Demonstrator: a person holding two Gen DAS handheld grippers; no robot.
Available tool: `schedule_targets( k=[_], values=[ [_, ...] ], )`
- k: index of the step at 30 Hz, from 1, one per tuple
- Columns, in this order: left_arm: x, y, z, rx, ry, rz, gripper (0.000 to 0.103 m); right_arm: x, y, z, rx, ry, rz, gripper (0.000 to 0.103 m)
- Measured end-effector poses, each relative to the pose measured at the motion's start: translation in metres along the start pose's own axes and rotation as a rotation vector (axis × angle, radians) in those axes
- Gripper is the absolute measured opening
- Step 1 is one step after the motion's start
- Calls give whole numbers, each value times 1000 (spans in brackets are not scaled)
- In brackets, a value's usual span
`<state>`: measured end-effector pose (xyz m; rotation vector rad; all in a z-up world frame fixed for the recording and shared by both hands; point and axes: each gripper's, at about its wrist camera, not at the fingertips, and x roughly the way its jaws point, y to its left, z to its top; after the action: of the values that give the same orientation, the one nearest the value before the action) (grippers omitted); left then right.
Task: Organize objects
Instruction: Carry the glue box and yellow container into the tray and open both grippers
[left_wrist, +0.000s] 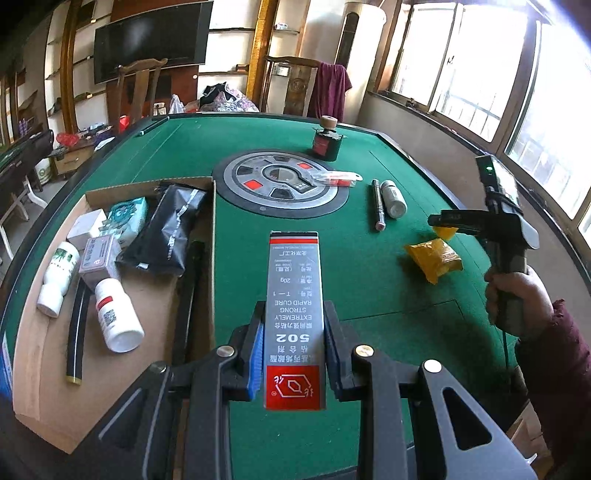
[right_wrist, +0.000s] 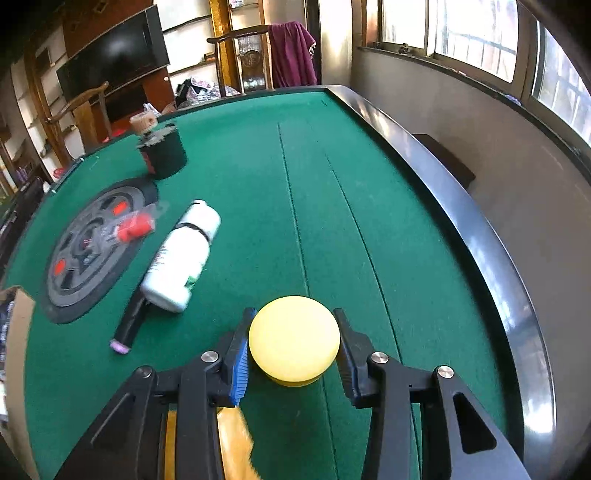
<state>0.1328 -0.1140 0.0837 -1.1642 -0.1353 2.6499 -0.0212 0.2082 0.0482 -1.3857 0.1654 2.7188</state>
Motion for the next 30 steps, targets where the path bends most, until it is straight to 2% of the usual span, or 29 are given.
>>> schedule_targets(
  k=[4,9,15,21,27,30],
  values=[
    [-9,15,-3,-38,-12,-3,27,-22,5,-5,13,-14,57,43],
    [-32,47,-10,-96,-56,35,27,-60,36,-10,-28,-42,166,43],
    [-56,97,-24,-180,-88,136,27,-96,110,-23,-147,-39,344,43],
    [-62,136,-41,-257,-73,192,27,-109,202,-53,-288,28,507,44],
    [-51,157,-53,-288,-29,198,27,-107,281,-88,-443,87,576,44],
    [-41,164,-52,-295,-5,200,27,-102,312,-104,-506,113,579,44]
  ],
)
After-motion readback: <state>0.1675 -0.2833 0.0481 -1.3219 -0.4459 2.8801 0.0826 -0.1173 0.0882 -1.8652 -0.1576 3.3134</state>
